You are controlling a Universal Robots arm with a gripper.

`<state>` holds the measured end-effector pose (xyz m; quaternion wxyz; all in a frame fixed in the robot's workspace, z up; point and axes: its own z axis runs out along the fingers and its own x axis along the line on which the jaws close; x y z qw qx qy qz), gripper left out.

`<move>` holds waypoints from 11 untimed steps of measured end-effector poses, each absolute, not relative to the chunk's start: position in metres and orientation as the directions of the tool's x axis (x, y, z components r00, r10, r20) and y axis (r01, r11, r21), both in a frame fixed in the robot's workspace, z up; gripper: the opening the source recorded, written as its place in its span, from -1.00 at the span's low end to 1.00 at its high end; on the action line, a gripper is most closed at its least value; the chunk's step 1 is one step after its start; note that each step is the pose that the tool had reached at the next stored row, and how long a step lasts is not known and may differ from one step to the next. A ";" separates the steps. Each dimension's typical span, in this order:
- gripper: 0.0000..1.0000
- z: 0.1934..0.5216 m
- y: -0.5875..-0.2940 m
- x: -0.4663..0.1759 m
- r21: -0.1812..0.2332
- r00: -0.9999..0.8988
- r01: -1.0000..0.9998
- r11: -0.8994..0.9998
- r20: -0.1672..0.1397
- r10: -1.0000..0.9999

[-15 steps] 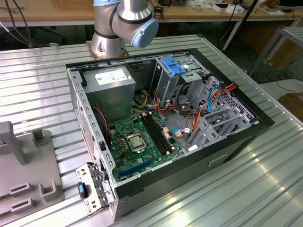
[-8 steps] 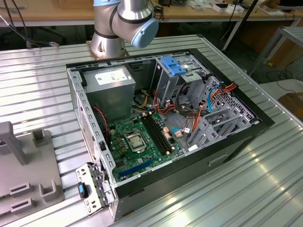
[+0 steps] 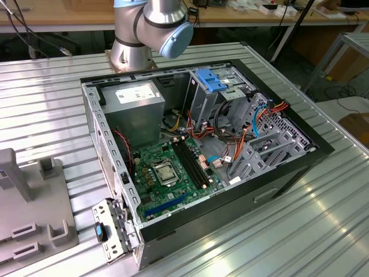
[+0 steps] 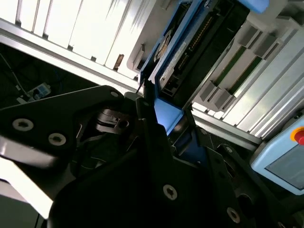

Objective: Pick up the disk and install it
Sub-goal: 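Pick up the disk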

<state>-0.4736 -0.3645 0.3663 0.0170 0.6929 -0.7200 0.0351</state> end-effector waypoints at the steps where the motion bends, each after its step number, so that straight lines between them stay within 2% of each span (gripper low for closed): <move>1: -0.25 0.369 -0.364 -0.474 -0.027 -0.039 -0.999 0.037 0.073 -0.997; 7: -0.25 0.397 -0.365 -0.474 -0.027 -0.039 -0.999 0.037 0.073 -0.997; 11: -0.25 0.432 -0.364 -0.474 -0.027 -0.039 -0.999 0.037 0.073 -0.997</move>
